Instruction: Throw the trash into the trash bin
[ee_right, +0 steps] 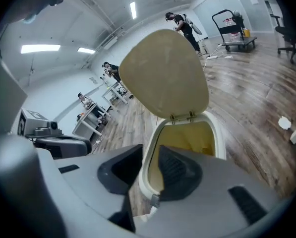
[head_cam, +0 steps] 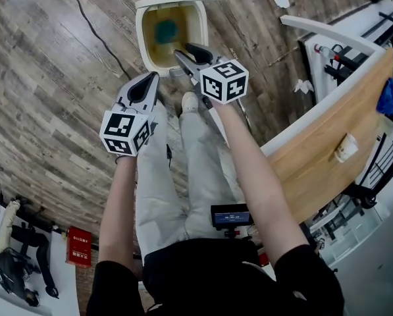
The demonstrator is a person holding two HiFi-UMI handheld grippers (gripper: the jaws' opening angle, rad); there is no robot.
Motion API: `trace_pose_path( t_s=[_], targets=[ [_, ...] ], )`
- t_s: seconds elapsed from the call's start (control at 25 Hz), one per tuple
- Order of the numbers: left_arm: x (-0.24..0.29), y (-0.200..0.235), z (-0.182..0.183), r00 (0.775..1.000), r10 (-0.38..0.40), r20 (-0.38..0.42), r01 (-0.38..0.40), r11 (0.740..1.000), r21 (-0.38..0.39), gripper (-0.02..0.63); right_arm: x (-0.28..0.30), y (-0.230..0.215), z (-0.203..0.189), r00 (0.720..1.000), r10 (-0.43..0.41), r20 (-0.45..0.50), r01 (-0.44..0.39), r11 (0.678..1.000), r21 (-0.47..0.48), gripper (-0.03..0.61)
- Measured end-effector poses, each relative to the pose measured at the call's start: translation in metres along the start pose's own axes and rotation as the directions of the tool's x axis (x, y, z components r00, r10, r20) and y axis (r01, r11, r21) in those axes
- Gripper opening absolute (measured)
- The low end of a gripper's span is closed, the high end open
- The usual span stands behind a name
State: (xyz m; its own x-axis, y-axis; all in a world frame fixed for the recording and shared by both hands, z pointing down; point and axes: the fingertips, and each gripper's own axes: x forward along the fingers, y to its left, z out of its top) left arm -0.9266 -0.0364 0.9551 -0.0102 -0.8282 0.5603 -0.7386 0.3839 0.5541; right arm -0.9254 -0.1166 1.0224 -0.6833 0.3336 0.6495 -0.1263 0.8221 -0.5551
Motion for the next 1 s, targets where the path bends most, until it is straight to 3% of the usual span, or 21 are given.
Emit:
trace_pose_path(
  t_s=[0.04,0.08,0.24,0.4,0.56,0.64,0.76,0.88,1.0],
  targets=[
    [-0.006,-0.003,0.005,1.000,-0.003,0.007,0.003,1.000,0.007,0.008,-0.008,0.007,0.006,1.000,0.016,-0.005,-0.016,1.000,-0.010,0.039],
    [-0.015,-0.008,0.010,1.000,-0.007,0.018,0.007,1.000,0.006,0.008,-0.018,0.016,0.013,0.999,0.035,-0.006,-0.035,0.999,-0.024,0.008],
    [-0.069,-0.038,0.034,0.998,-0.004,0.065,0.005,1.000,-0.019,0.008,-0.079,0.076,0.063,0.987,0.149,0.055,-0.145,0.986,-0.080,-0.003],
    [-0.130,-0.090,0.092,0.990,-0.057,0.126,0.052,0.997,0.050,0.008,-0.156,0.166,0.118,0.963,0.237,0.127,-0.211,0.960,-0.185,-0.003],
    [-0.178,-0.137,0.193,0.955,-0.138,0.263,0.079,0.971,0.224,0.008,-0.223,0.235,0.188,0.928,0.259,0.266,-0.155,0.922,-0.356,-0.003],
    [-0.216,-0.160,0.226,0.928,-0.157,0.338,0.069,0.964,0.256,0.008,-0.258,0.272,0.212,0.901,0.271,0.338,-0.123,0.908,-0.401,-0.003],
    [-0.267,-0.196,0.239,0.905,-0.172,0.390,0.060,0.957,0.284,0.008,-0.313,0.330,0.229,0.861,0.304,0.408,-0.101,0.888,-0.448,-0.003],
    [-0.296,-0.237,0.242,0.895,-0.218,0.390,0.091,0.944,0.317,0.008,-0.367,0.370,0.230,0.822,0.331,0.464,-0.066,0.863,-0.501,-0.003],
    [-0.318,-0.278,0.247,0.881,-0.268,0.390,0.103,0.913,0.395,0.008,-0.407,0.386,0.220,0.781,0.339,0.524,-0.047,0.869,-0.492,-0.003]
  ],
)
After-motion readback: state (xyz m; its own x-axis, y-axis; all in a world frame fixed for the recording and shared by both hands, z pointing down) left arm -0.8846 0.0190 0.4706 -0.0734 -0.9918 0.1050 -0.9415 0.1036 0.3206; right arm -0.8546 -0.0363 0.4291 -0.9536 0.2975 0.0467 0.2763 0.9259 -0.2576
